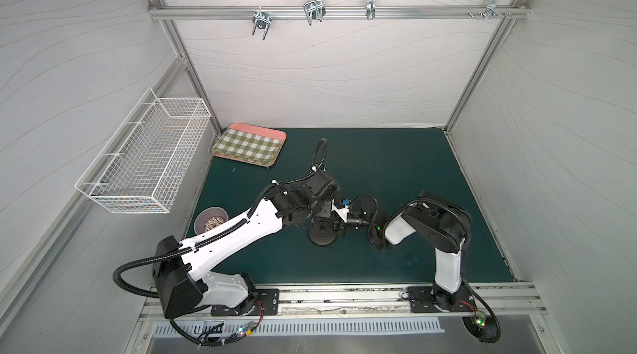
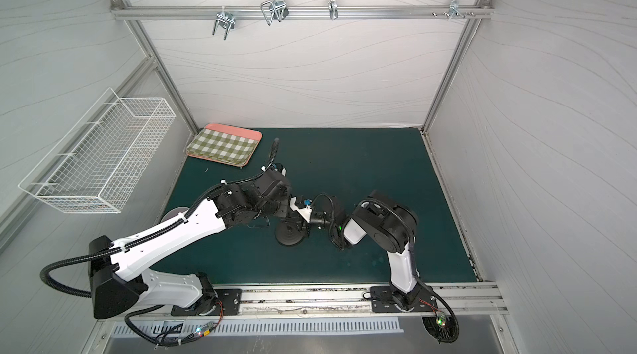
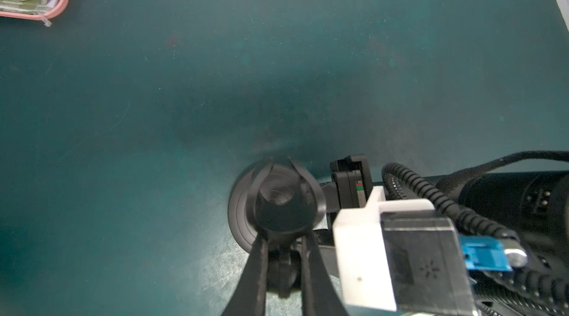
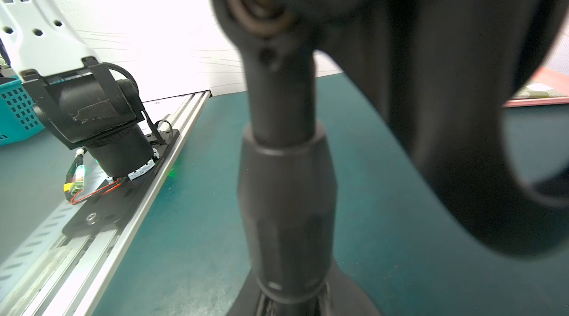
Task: Assemble a microphone stand
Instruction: Hold the microphone stand pole at the microphone stand base.
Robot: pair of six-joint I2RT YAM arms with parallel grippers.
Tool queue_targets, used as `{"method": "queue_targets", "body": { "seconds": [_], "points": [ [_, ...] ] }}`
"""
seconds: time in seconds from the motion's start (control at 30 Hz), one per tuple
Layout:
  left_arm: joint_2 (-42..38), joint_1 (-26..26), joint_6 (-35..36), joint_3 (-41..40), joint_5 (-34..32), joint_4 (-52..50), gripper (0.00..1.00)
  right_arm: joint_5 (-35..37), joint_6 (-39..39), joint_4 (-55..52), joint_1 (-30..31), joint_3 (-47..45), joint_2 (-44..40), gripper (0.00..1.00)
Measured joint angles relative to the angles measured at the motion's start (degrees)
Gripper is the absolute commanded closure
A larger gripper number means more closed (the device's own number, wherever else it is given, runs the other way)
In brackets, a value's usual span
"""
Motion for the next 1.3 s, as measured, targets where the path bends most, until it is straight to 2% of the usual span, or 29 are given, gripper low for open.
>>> {"method": "queue_targets", "body": {
  "seconds": [0.87,1.0,1.17,1.3],
  "points": [
    [-0.9,-0.6,1.4,-2.8,-2.2,4.2,0.92,0.3,0.0,0.2,-0.6,0.7,0.7,0.78],
    [-1.5,-0.7,1.3,-3.8,-2.2,5.6,0.92,-0.2,0.0,0.2,-0.6,0.7,1.0,0.74],
    [-2.2,-0.9,1.3,-4.5,-2.3,6.2,0.92,-3.3,1.3,0.2,-1.7,0.1,1.0,0.69],
    [-2.5,-0.9,1.3,-4.8,-2.2,6.3,0.92,-7.8,3.1,0.3,-4.1,0.1,1.0,0.72]
  ]
}}
